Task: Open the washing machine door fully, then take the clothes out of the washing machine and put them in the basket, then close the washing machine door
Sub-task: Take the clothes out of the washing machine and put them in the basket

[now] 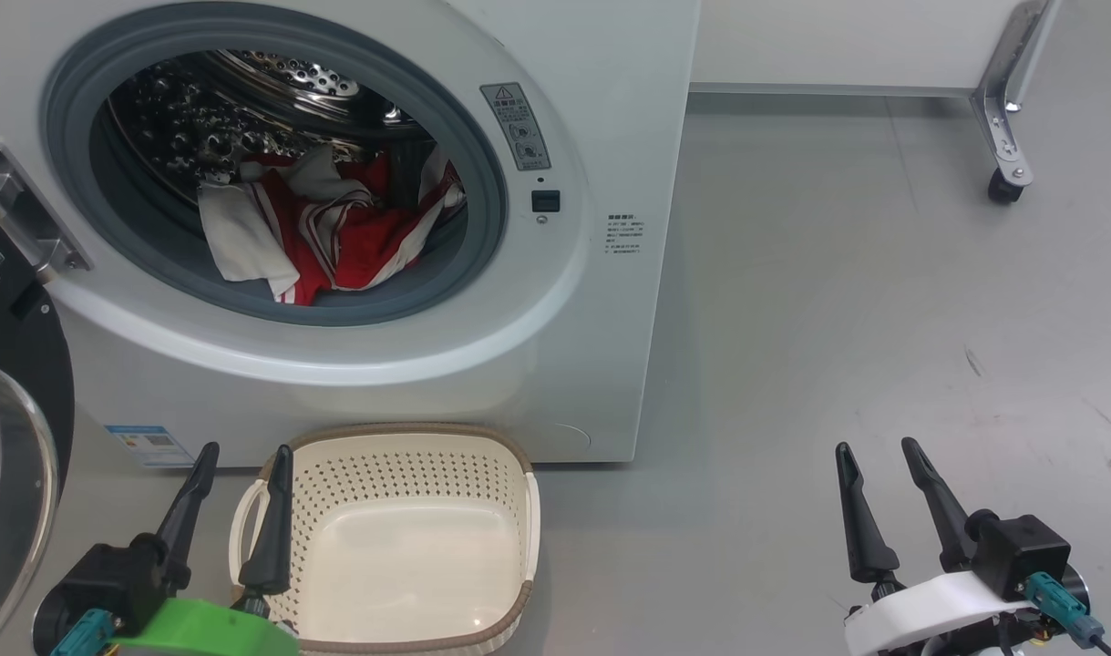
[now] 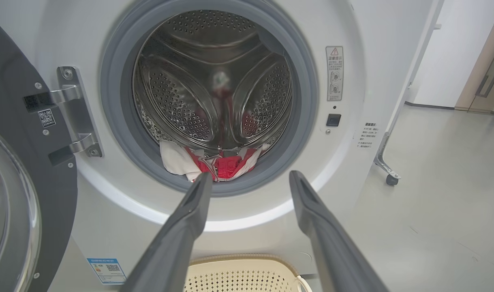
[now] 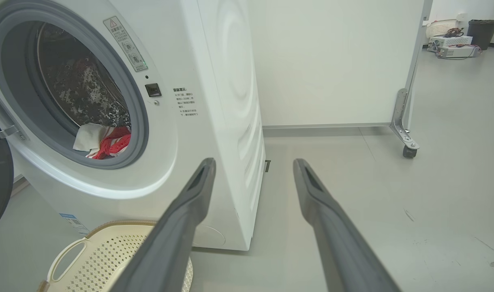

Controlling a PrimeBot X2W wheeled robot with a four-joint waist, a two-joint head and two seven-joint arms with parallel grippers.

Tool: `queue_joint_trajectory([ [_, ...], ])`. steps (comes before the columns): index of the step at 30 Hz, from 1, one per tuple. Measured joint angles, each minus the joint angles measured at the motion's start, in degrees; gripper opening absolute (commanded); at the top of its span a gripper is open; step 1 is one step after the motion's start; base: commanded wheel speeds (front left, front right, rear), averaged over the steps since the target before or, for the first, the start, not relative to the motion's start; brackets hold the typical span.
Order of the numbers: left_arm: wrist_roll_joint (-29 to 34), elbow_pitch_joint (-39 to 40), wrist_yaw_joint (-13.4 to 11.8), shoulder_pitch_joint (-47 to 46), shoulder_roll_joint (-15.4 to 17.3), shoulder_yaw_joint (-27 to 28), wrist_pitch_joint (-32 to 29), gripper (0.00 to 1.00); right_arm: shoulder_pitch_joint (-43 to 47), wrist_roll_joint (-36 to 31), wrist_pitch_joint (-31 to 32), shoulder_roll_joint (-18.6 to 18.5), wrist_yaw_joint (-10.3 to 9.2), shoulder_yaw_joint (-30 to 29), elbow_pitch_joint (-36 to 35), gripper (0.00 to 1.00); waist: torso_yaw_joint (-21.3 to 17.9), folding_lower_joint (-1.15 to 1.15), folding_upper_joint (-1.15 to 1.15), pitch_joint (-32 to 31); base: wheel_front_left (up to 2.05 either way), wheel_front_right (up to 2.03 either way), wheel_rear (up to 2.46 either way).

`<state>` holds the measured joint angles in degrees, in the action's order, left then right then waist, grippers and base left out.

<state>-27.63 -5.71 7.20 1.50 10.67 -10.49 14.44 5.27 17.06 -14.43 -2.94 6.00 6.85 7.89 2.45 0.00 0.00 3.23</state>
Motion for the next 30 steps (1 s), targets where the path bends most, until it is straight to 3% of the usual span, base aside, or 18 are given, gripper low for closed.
queue_joint_trajectory([
  [14,0.0,0.0,0.0,0.4,2.4,3.0,0.0,1.0,-0.2,-0.6,0.0,0.2,0.43,1.6,-0.8,1.0,-2.4,0.0,0.0,2.3,0.0,0.0,0.0],
  [30,-0.1,-1.7,0.0,-6.7,11.8,4.5,-1.0,1.0,-4.1,-2.2,0.0,0.3,-0.2,4.0,-4.0,1.0,-7.3,0.0,0.0,11.9,0.0,0.0,0.0],
])
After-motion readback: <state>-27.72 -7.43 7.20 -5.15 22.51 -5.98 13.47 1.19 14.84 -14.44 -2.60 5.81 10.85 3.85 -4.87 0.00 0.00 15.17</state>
